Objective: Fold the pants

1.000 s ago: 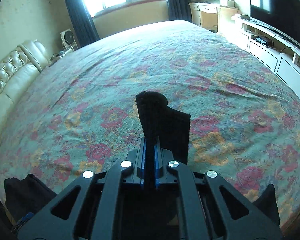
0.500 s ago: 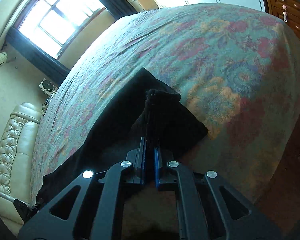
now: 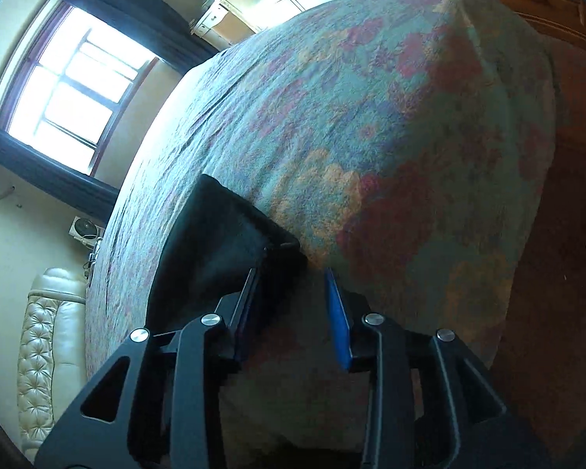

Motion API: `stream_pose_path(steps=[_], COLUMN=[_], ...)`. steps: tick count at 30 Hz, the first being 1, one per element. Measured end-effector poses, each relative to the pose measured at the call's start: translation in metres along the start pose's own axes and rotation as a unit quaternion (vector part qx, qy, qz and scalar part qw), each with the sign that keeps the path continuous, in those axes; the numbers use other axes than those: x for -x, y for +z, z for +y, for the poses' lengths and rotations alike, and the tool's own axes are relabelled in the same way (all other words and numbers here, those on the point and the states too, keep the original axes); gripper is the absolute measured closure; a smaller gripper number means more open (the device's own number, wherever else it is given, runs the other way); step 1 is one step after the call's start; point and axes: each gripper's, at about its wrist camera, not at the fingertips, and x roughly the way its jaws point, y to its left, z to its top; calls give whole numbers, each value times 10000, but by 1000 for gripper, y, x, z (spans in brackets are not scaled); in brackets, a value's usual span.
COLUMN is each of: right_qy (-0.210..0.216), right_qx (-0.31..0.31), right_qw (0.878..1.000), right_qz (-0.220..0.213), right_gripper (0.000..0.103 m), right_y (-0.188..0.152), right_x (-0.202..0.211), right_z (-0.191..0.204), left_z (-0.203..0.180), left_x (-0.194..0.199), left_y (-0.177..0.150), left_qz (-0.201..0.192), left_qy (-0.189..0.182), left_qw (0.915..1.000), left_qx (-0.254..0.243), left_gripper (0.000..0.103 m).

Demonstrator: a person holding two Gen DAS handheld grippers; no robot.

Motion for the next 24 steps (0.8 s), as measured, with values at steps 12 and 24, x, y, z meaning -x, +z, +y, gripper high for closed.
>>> stream_pose_path(steps=[12,24], right_qy=[822,-154], right_qx=[786,1858], right_qw=[9810,9725], right_qz=[1572,1398], right_gripper=[29,95], right_y=[59,57], right_x=[-76,-74], right_z=[25,36], left_z=[1,-5], left_x=[-1,-6], left_y=[-2,-6], left_qz=[59,120], left_qy=[-12,-31], left_qw=[10000,9999], left_qx=[-51,-120], left_gripper=[16,16])
